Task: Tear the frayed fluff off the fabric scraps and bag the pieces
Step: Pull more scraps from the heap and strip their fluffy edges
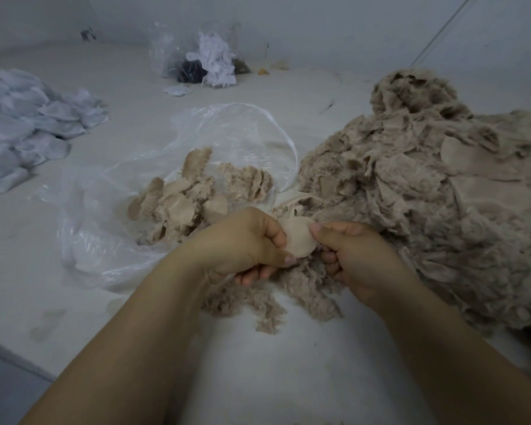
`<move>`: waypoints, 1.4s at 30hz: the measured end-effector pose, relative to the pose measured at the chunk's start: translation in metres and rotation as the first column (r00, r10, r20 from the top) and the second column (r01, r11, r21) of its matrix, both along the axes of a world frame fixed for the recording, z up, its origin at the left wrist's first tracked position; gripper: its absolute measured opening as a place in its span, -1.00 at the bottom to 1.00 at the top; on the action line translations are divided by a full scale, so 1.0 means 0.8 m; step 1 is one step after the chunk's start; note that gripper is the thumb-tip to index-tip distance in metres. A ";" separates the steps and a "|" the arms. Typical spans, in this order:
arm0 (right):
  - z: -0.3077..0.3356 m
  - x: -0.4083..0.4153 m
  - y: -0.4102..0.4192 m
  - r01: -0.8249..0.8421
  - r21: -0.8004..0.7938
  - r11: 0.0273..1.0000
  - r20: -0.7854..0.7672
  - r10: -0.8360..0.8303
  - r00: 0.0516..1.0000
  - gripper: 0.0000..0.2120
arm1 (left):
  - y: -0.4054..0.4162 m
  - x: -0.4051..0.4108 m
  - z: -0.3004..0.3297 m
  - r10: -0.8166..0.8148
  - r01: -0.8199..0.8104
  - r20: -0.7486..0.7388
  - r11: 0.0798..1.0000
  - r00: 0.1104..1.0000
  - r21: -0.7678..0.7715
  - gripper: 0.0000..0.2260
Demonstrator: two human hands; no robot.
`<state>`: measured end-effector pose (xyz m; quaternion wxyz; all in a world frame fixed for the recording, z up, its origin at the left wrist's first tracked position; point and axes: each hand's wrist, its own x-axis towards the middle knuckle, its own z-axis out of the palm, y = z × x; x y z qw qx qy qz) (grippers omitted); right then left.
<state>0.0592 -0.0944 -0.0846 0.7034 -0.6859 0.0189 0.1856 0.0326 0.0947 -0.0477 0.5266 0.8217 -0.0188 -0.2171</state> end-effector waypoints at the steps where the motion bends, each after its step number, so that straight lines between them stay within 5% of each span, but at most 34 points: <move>1: 0.000 0.001 0.000 0.012 0.016 1.000 -0.001 -0.012 1.000 -0.58 | 0.004 -0.001 0.003 -0.032 0.033 -0.011 0.999 0.999 0.012 -0.89; 5: 0.000 0.001 -0.001 -0.010 0.019 1.000 0.006 0.010 1.000 -0.59 | 0.008 -0.003 0.007 -0.012 0.011 -0.018 0.999 1.000 -0.045 -0.90; 9: 0.001 -0.001 0.001 -0.050 0.014 0.999 0.008 0.050 0.999 -0.64 | -0.006 -0.001 0.005 0.038 -0.042 -0.052 0.996 0.998 -0.080 -0.56; 13: 0.001 0.003 -0.001 -0.028 0.021 0.999 -0.006 0.028 1.000 -0.58 | -0.012 0.003 -0.002 0.080 -0.080 0.008 0.996 0.997 -0.047 -0.76; 22: 0.000 0.001 0.001 0.007 0.052 0.999 0.017 -0.008 1.000 -0.64 | -0.013 0.002 0.003 -0.046 0.042 -0.053 0.997 0.998 -0.068 -0.85; 27: 0.003 -0.005 0.001 -0.010 0.076 0.997 0.050 0.006 0.999 -0.52 | 0.002 0.009 0.003 0.122 -0.135 -0.065 0.957 0.990 -0.256 -0.91; 32: -0.002 -0.002 0.002 0.043 0.039 0.998 0.060 -0.046 0.997 -0.51 | 0.011 0.014 0.005 0.191 -0.206 -0.087 0.948 0.978 -0.244 -0.89; 35: -0.007 0.006 -0.001 0.099 0.037 0.994 -0.008 -0.098 0.995 -0.61 | 0.009 0.020 0.004 0.402 -0.405 -0.075 0.863 0.913 -0.303 -0.85; 39: -0.007 0.006 -0.001 0.049 -0.007 0.999 0.009 -0.049 0.999 -0.66 | 0.006 0.030 0.000 0.711 -0.629 -0.118 0.516 0.693 -0.582 -0.86; 42: -0.006 0.004 0.002 0.019 -0.077 0.997 0.029 -0.016 0.999 -0.70 | 0.004 0.024 -0.006 0.677 -0.590 -0.004 0.639 0.736 -0.494 -0.92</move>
